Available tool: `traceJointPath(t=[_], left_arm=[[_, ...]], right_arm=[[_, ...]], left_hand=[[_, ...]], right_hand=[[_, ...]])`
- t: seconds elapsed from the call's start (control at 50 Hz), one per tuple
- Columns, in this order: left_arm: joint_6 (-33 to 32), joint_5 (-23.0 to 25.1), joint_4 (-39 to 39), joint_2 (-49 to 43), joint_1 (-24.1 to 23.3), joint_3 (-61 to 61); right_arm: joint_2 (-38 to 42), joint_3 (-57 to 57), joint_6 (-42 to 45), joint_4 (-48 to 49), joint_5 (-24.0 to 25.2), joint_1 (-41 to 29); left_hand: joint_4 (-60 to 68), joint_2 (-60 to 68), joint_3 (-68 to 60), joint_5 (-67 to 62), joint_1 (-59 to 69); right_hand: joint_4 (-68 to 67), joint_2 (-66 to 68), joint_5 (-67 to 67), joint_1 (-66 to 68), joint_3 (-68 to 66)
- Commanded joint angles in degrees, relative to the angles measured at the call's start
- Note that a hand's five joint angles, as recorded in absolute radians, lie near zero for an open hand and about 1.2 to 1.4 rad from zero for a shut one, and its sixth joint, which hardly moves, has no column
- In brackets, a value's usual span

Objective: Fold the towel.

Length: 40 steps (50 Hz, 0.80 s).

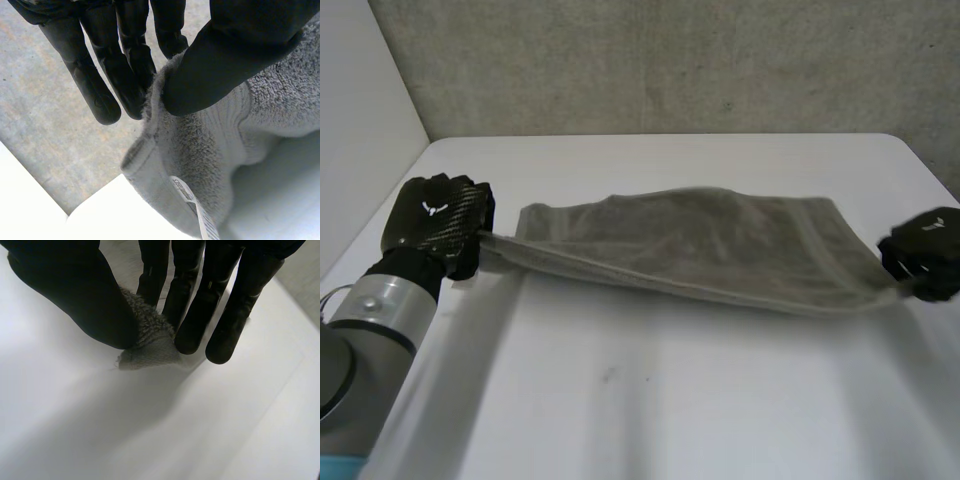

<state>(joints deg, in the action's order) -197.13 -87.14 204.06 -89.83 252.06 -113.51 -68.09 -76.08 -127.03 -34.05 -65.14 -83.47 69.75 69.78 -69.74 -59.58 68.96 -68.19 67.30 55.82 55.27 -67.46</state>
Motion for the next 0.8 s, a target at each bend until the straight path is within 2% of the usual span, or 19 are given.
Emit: traceJointPath(t=[0.02,0.14,0.32,0.38,0.46,0.48,0.52,0.54,0.58,0.64,0.68,0.8], left_arm=[[-3.25,3.02,-14.53,10.18,0.8,-0.05],[-7.91,3.38,-22.81,14.76,1.51,2.23],[-8.97,3.56,-23.71,11.08,3.18,2.06],[-8.97,4.09,-22.65,6.51,3.53,2.68],[-9.23,5.32,-15.56,-2.87,3.44,5.48],[-9.23,5.32,-15.53,-2.9,3.44,5.49],[-9.67,5.23,-11.42,-9.72,3.35,8.9],[-9.67,5.23,-11.4,-9.75,3.35,8.92],[-11.16,5.23,-9.04,-15.61,2.39,13.46],[-12.05,5.14,-8.41,-18.19,2.03,15.77],[-13.19,5.05,-8.06,-23.44,0.9,21.28],[-13.45,4.88,-8.06,-32.06,-1.39,31.13]], right_arm=[[-13.71,-3.2,9.08,-16.48,-0.52,4.1],[-19.62,-3.29,9.96,-16.75,1.68,4.99],[-18.22,-8.03,10.31,-15.52,2.3,4.64],[-14.35,-9.44,10.66,-13.59,2.03,4.2],[-8.31,-9.7,8.74,-7.81,1.68,4.2],[-6.46,-9.44,6.99,-5.44,1.77,4.11],[-4.01,-8.66,4.62,-2.89,1.6,4.02],[-3.98,-8.65,4.6,-2.87,1.59,4.02],[0.74,-6.55,0.32,1.77,1.07,3.85],[2.96,-5.13,-1.38,3.64,0.54,3.23],[7.33,-1.64,-4.09,7.14,-1.82,0.52],[13.49,3.64,-7.35,13.9,-6.31,-2.3]], left_hand=[[10.25,10.22,-10.26,-10.42,11.04],[10.25,10.22,-10.26,-10.42,11.04],[10.25,10.22,-10.26,-10.42,11.04],[10.25,10.22,-10.26,-10.42,11.04],[10.25,10.22,-10.26,-10.42,11.04],[10.25,10.22,-10.26,-10.42,11.04],[10.25,10.22,-10.26,-10.42,11.04],[10.25,10.22,-10.26,-10.42,11.04],[10.25,10.22,-10.26,-10.42,11.04],[10.25,10.22,-10.26,-10.42,11.04],[10.25,10.22,-10.26,-10.42,11.04],[10.25,10.22,-10.26,-10.42,11.04]], right_hand=[[-11.81,12.7,14.18,24.73,-12.54],[-11.81,12.7,14.18,24.73,-12.54],[-11.81,12.7,14.18,24.73,-12.54],[-11.81,12.7,14.18,24.73,-12.54],[-11.81,12.7,14.18,24.73,-12.54],[-11.81,12.7,14.18,24.73,-12.54],[-11.81,12.7,14.18,24.73,-12.54],[-11.81,12.7,14.18,24.73,-12.54],[-11.81,12.7,14.18,24.73,-12.54],[-11.81,12.7,14.18,24.73,-12.54],[-11.81,12.7,14.18,24.73,-12.54],[-11.81,12.7,14.18,24.73,-12.54]])
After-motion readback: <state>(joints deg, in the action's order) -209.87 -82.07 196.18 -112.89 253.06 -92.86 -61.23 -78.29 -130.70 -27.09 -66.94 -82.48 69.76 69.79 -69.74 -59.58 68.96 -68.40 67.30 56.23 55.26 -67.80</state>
